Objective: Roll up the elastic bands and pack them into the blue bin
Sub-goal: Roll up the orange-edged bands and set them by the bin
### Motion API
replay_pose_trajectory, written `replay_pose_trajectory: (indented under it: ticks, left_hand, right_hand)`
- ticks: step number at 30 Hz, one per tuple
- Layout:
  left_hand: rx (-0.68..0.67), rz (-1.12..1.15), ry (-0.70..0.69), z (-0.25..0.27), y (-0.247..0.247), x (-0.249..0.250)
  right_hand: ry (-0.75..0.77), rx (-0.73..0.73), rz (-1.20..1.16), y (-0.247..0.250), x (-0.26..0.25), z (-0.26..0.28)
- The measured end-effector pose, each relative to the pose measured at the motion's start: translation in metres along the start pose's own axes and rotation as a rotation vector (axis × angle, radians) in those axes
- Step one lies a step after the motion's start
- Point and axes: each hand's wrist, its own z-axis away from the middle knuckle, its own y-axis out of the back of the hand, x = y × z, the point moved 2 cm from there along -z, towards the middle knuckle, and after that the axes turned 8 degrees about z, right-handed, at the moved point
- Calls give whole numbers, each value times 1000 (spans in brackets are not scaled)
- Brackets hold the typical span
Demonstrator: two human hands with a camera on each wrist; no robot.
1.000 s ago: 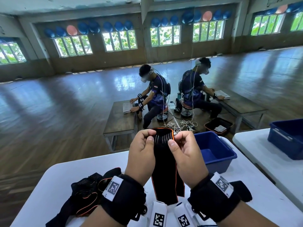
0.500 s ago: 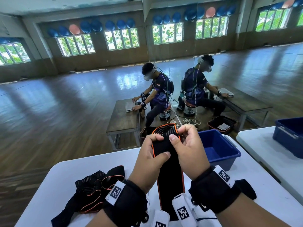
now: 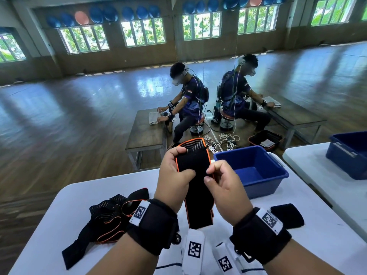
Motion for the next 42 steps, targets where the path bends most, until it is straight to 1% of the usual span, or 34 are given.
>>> replay_pose_trajectory:
  ticks: [5,8,11,13,15,18,20,21,26,28,31,33,38,40,42]
  left_hand:
    - [63,50,33,-19,12,-9]
    - [125,-1,83,-37,28,-30]
    - [193,-170,157,-52,49,-62]
    - [203,-294,213,-59,67,-90]
    - [186,-384,297,-58,80,-116]
    - [151,-537,380,-53,97,-151]
    - [118,-628,405,-51,107,-170]
    - [79,-685,413,-49,110,-178]
    - [-260,-1092,402,-40,121,-212]
    - [-326,-1174,403,-41,123,-220]
    - [-352,-1216,426,-49,123,-228]
    - [-363,-1266,407,-57,120,-229]
    - [-487,-1444,368,-70,117,-231]
    - [-467,-1465,360,-68,119,-227]
    - [-377,-1482,324,-59,120,-219]
  right_hand:
    - [-134,-195,136,-6,31,39]
    - [-180,-306,275,-9,61,62]
    - [-303,-450,278,-14,90,86]
    - [-342,-476,310,-15,103,98]
    - [-400,-486,328,-14,112,107]
    - [-554,-523,322,-10,126,123]
    - [-620,-519,365,-8,136,136]
    - [-648,-504,400,-7,139,143]
    - [-771,-458,540,-9,159,177]
    - [-785,-433,574,-11,161,185]
    - [-782,-373,618,-13,161,189]
    - [-785,-332,612,-12,160,190]
    - [-782,-303,586,-12,158,195]
    - [-782,-304,568,-12,156,196]
    - [-772,-317,572,-11,154,196]
